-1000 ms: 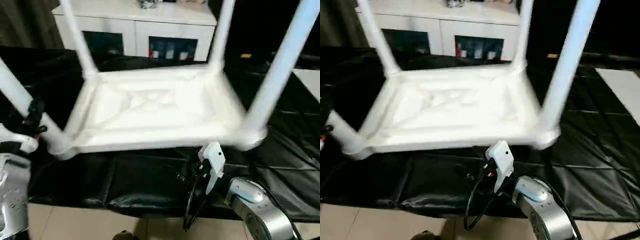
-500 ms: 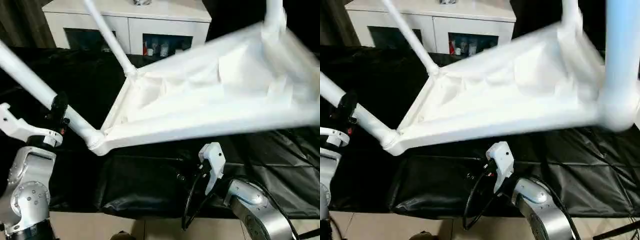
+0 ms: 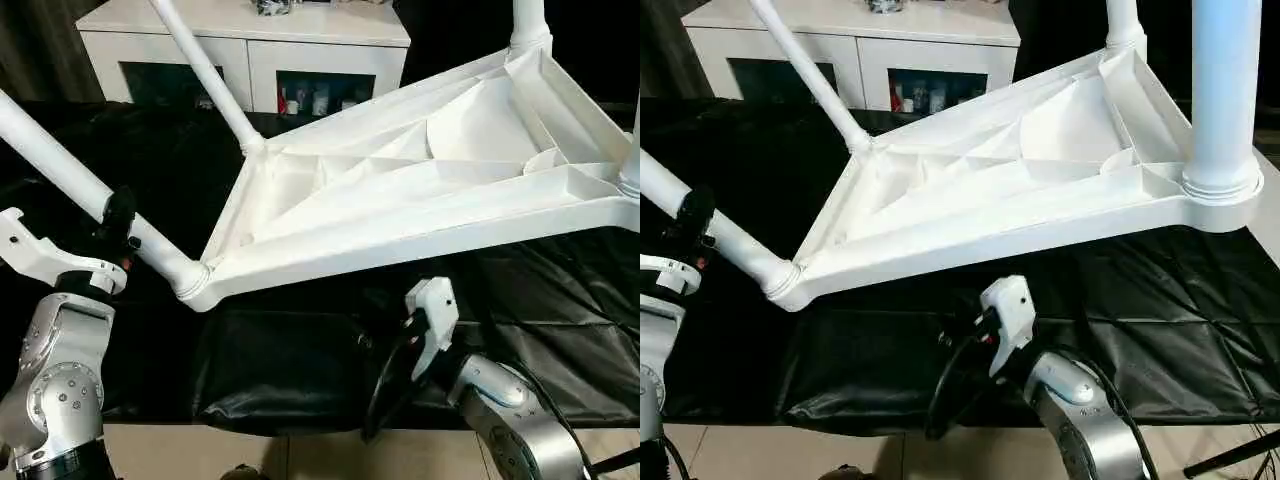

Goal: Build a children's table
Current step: Flip table

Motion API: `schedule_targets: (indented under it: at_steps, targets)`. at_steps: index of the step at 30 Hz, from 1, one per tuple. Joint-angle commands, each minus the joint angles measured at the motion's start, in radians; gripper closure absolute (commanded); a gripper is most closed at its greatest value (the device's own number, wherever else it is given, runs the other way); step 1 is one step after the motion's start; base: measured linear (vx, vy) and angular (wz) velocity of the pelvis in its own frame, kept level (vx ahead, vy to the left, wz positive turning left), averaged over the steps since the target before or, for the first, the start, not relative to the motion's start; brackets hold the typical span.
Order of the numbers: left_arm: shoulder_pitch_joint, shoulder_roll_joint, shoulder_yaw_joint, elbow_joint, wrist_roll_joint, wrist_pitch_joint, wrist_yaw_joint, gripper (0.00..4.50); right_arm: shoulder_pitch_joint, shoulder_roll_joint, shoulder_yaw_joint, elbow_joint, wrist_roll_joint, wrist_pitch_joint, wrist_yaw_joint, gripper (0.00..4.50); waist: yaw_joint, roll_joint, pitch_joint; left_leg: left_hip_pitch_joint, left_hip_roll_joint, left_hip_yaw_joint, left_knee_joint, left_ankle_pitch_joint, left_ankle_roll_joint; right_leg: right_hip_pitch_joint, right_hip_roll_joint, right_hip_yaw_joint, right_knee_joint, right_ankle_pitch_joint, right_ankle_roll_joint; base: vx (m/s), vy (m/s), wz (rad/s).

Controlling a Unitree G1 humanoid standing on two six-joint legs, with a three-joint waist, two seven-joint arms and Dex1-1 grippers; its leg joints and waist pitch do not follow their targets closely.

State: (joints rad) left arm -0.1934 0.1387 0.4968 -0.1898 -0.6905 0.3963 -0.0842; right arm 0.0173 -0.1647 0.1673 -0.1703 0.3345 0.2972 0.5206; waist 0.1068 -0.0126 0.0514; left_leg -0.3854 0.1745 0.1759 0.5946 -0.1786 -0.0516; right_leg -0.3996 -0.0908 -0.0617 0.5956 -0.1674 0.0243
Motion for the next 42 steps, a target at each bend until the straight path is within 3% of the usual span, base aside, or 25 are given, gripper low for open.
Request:
schedule_targets:
  at_steps: [1, 3, 6, 9, 16, 21, 24, 25, 26, 27, 31, 36, 38, 39, 42]
  targets:
    - [-0.014, -0.031, 0.023, -0.003, -0.045, -0.014, 0.037, 2.64, -0.008, 0.044, -0.076, 0.018, 0.057, -0.020, -0.063, 0.14, -0.002, 0.003, -0.055, 0.018, 0.048, -0.023, -0.089, -0.344, -0.035, 0.026, -0.048, 0.043, -0.079, -0.348, -0.099, 0.000, 0.000, 0.00]
    - [-0.017, -0.034, 0.023, -0.001, -0.041, -0.019, 0.041, 2.64, -0.006, 0.064, -0.094, 0.012, 0.093, -0.010, -0.067, 0.06, -0.006, 0.000, -0.057, 0.017, 0.048, -0.025, -0.090, -0.343, -0.035, 0.028, -0.048, 0.041, -0.077, -0.346, -0.100, 0.000, 0.000, 0.00]
    - [-0.025, -0.045, 0.018, 0.002, -0.025, -0.033, 0.063, 2.64, 0.024, 0.090, -0.101, -0.041, 0.217, 0.049, -0.006, 0.06, -0.008, 0.002, -0.057, 0.015, 0.049, -0.025, -0.090, -0.340, -0.029, 0.031, -0.048, 0.041, -0.075, -0.321, -0.097, 0.000, 0.000, 0.00]
    - [-0.026, -0.049, 0.015, 0.003, -0.021, -0.036, 0.066, 2.64, 0.036, 0.089, -0.094, -0.059, 0.247, 0.070, 0.017, 0.00, -0.008, 0.003, -0.057, 0.015, 0.048, -0.025, -0.090, -0.330, -0.024, 0.032, -0.047, 0.041, -0.076, -0.315, -0.098, 0.000, 0.000, 0.00]
    - [-0.029, -0.058, 0.013, 0.004, -0.011, -0.046, 0.076, 2.64, 0.057, 0.094, -0.079, -0.096, 0.313, 0.109, 0.064, 0.00, -0.013, 0.002, -0.053, 0.013, 0.049, -0.028, -0.092, -0.357, -0.036, 0.028, -0.052, 0.041, -0.084, -0.401, -0.079, 0.000, 0.000, 0.00]
    - [-0.032, -0.065, 0.010, 0.003, -0.005, -0.054, 0.084, 2.64, -0.004, 0.173, -0.154, -0.057, 0.329, 0.082, -0.064, 0.00, -0.017, 0.002, -0.056, 0.015, 0.047, -0.029, -0.092, -0.355, -0.047, 0.025, -0.052, 0.040, -0.083, -0.411, -0.077, 0.000, 0.000, 0.00]
    - [-0.032, -0.069, 0.008, 0.001, -0.001, -0.055, 0.088, 2.64, -0.045, 0.221, -0.206, -0.050, 0.408, 0.106, -0.123, 0.00, -0.016, 0.006, -0.057, 0.018, 0.047, -0.028, -0.092, -0.352, -0.049, 0.022, -0.050, 0.041, -0.080, -0.371, -0.078, 0.000, 0.000, 0.00]
    - [-0.032, -0.069, 0.008, 0.001, -0.001, -0.055, 0.088, 2.64, -0.045, 0.221, -0.206, -0.050, 0.408, 0.106, -0.123, 0.00, -0.016, 0.005, -0.057, 0.018, 0.048, -0.027, -0.092, -0.347, -0.049, 0.023, -0.048, 0.041, -0.078, -0.358, -0.078, 0.000, 0.000, 0.00]
    - [-0.031, -0.072, 0.007, 0.000, 0.001, -0.056, 0.090, 2.64, -0.055, 0.226, -0.206, -0.067, 0.468, 0.131, -0.104, 0.00, -0.016, 0.006, -0.058, 0.017, 0.047, -0.027, -0.091, -0.339, -0.047, 0.025, -0.047, 0.041, -0.076, -0.336, -0.080, 0.000, 0.000, 0.00]
    - [-0.031, -0.073, 0.006, 0.000, 0.003, -0.057, 0.092, 2.64, -0.057, 0.225, -0.201, -0.076, 0.482, 0.136, -0.094, 0.00, -0.016, 0.007, -0.059, 0.016, 0.047, -0.027, -0.091, -0.330, -0.045, 0.027, -0.047, 0.041, -0.074, -0.320, -0.082, 0.000, 0.000, 0.00]
    - [-0.030, -0.078, 0.002, 0.000, 0.005, -0.059, 0.093, 2.64, -0.074, 0.239, -0.200, -0.065, 0.453, 0.128, -0.114, 0.00, -0.014, 0.005, -0.061, 0.013, 0.047, -0.023, -0.089, -0.288, -0.043, 0.030, -0.047, 0.041, -0.069, -0.265, -0.094, 0.000, 0.000, 0.00]
    - [-0.030, -0.082, -0.003, 0.000, 0.006, -0.063, 0.094, 2.64, -0.157, 0.289, -0.257, 0.033, 0.334, 0.076, -0.290, 0.00, -0.018, 0.004, -0.056, 0.019, 0.044, -0.021, -0.091, -0.330, -0.072, 0.021, -0.048, 0.042, -0.077, -0.360, -0.077, 0.000, 0.000, 0.00]
    - [-0.030, -0.084, -0.005, -0.001, 0.007, -0.066, 0.095, 2.64, -0.178, 0.296, -0.273, 0.049, 0.341, 0.066, -0.316, 0.00, -0.018, 0.003, -0.058, 0.019, 0.043, -0.021, -0.090, -0.336, -0.072, 0.023, -0.048, 0.042, -0.078, -0.366, -0.058, 0.000, 0.000, 0.00]
    - [-0.029, -0.089, -0.009, -0.002, 0.009, -0.072, 0.096, 2.64, -0.207, 0.304, -0.296, 0.064, 0.385, 0.061, -0.338, 0.00, -0.018, 0.002, -0.059, 0.018, 0.043, -0.021, -0.090, -0.328, -0.070, 0.023, -0.047, 0.043, -0.077, -0.354, -0.055, 0.000, 0.000, 0.00]
    - [-0.029, -0.092, -0.011, -0.002, 0.011, -0.075, 0.097, 2.64, -0.223, 0.308, -0.304, 0.071, 0.398, 0.056, -0.348, 0.00, -0.019, 0.003, -0.061, 0.016, 0.043, -0.021, -0.089, -0.305, -0.061, 0.025, -0.045, 0.041, -0.072, -0.309, -0.057, 0.000, 0.000, 0.00]
